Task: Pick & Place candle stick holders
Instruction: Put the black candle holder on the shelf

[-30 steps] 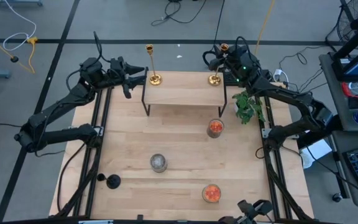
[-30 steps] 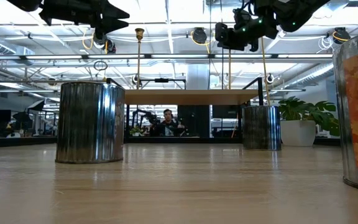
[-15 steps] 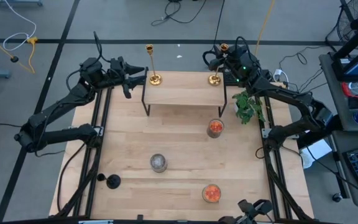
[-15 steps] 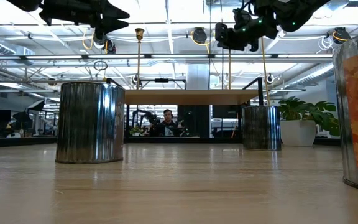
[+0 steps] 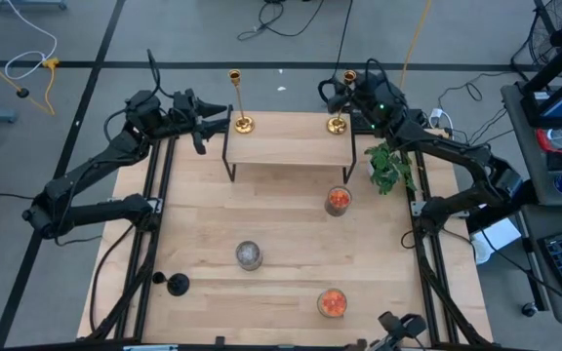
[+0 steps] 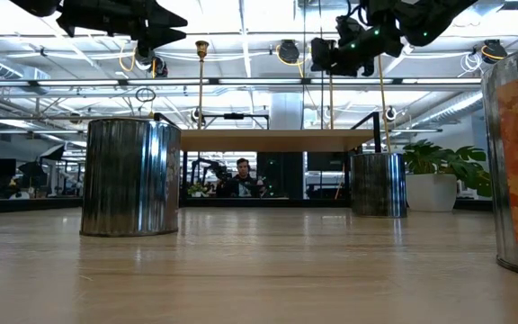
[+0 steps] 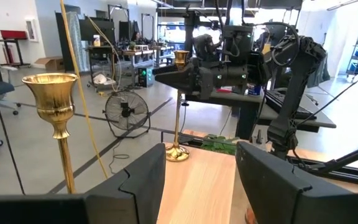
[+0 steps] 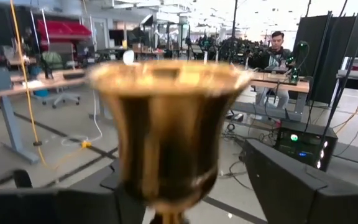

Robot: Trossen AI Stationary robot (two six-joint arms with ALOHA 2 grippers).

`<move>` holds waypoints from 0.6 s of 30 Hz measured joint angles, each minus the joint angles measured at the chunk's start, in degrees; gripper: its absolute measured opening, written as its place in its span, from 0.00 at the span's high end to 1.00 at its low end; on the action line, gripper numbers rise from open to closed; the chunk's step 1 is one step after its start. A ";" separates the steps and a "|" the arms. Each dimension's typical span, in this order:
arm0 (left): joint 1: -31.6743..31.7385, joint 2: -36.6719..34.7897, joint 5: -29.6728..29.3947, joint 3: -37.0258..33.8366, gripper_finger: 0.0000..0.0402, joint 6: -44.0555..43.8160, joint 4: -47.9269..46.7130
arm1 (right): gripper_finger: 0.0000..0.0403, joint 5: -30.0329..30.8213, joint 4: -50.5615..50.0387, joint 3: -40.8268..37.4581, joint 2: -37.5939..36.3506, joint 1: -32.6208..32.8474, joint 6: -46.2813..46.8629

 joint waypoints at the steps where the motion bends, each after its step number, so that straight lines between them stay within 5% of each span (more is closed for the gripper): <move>1: 0.01 0.00 0.27 0.00 0.50 0.13 -0.22 | 0.37 0.00 -1.18 0.00 -0.26 0.09 -0.55; 18: -3.68 -5.80 1.20 0.00 0.50 6.94 -17.67 | 0.31 0.11 -27.40 -0.04 -10.14 8.00 -0.22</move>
